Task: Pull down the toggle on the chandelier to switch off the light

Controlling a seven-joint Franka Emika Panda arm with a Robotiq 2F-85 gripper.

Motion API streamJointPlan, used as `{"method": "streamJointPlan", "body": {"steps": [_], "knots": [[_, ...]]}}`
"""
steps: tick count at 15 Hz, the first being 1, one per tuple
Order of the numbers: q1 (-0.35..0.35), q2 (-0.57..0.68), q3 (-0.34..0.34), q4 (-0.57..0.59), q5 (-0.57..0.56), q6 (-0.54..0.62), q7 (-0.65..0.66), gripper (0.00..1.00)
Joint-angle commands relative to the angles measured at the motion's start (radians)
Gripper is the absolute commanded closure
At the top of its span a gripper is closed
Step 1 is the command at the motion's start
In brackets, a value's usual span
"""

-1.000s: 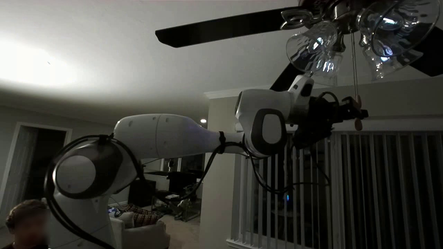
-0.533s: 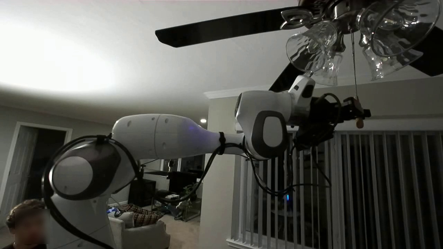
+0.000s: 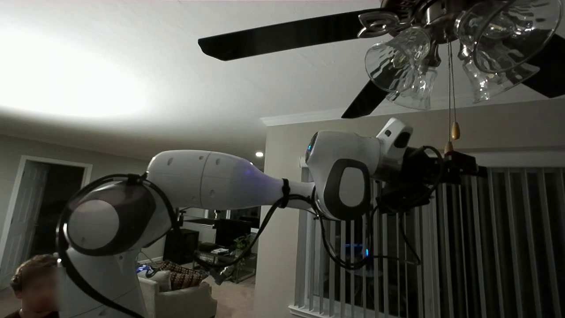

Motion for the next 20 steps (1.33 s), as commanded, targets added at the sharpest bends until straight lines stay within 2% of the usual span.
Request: {"method": "streamJointPlan", "body": {"steps": [1, 4, 8, 12, 14, 15, 20], "knots": [[0.057, -0.048, -0.036, -0.078, 0.016, -0.146, -0.043, 0.03], [0.064, -0.066, -0.045, -0.111, 0.023, -0.29, -0.049, 0.0], [0.072, -0.077, -0.063, -0.132, 0.045, -0.399, -0.061, 0.0], [0.083, -0.08, -0.081, -0.145, 0.083, -0.45, -0.079, 0.0], [0.156, -0.085, -0.134, -0.148, 0.199, -0.472, -0.142, 0.0], [0.089, -0.055, -0.082, -0.126, 0.135, -0.444, -0.078, 0.0], [0.092, -0.054, -0.083, -0.126, 0.145, -0.447, -0.085, 0.0]]}}
